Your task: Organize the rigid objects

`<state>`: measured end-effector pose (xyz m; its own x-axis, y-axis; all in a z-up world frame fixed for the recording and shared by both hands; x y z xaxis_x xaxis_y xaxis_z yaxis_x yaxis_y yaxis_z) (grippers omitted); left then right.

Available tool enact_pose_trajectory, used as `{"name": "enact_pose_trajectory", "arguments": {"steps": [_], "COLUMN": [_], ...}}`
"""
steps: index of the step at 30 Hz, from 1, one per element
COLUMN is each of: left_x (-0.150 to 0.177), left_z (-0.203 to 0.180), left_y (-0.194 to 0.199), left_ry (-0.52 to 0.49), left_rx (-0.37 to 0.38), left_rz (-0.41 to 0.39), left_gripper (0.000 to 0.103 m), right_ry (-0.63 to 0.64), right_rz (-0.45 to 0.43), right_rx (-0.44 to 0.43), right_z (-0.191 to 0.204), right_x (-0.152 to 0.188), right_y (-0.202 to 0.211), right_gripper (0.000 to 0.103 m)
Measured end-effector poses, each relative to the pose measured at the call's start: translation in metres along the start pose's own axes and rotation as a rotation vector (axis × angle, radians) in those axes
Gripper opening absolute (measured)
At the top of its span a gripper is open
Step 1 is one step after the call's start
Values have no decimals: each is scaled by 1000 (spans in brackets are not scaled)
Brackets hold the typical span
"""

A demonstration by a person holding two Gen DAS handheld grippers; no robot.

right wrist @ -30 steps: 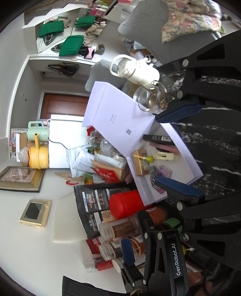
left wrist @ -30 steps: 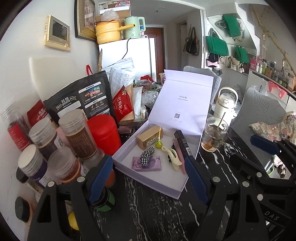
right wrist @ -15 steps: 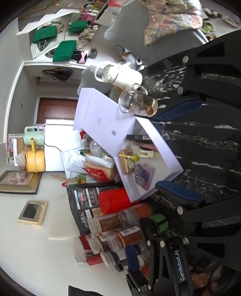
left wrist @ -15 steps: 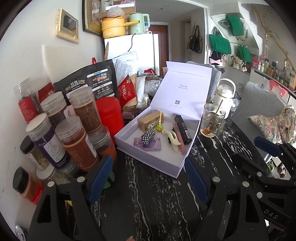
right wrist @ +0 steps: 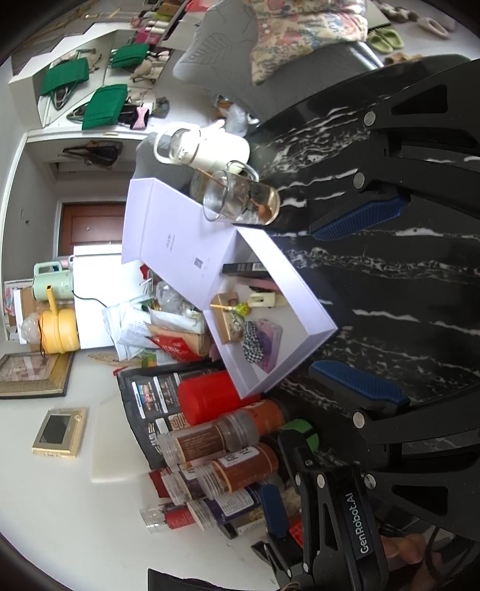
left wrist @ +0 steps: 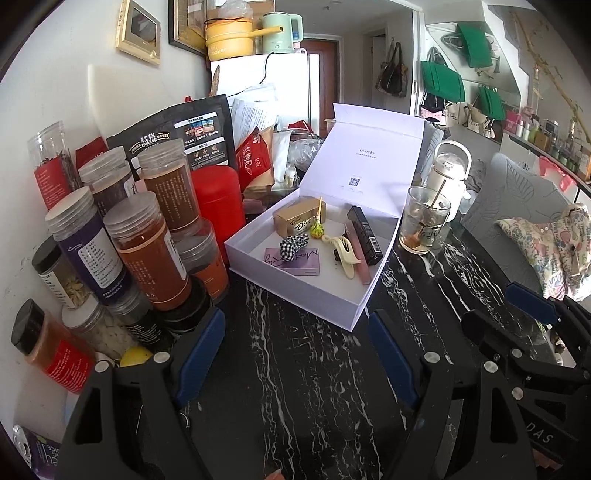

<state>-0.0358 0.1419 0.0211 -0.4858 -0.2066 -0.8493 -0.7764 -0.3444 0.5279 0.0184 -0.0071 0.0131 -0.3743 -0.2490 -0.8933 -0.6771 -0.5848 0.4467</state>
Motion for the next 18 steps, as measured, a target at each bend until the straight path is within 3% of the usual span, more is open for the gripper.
{"name": "enact_pose_trajectory", "arguments": {"steps": [18], "left_x": [7], "left_z": [-1], "left_y": [-2], "left_ry": [3], "left_rx": [19], "left_rz": [15], "left_gripper": [80], "right_ry": [8], "right_rz": [1], "right_rx": [4], "right_z": [1], "right_x": [2], "right_y": [0], "right_gripper": [68]}}
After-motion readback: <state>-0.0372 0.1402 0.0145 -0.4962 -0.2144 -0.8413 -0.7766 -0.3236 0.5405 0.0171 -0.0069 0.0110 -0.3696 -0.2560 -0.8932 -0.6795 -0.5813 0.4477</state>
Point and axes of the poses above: each gripper's, at about its wrist camera, not at the fingertips, and y roughly against the way its jaws point, z to its left, x to its underside, the point moved 2 cm from there along -y, roughly the way its jaws point, and after that the axes turned 10 degrees about -z, right-handed, at the moved point
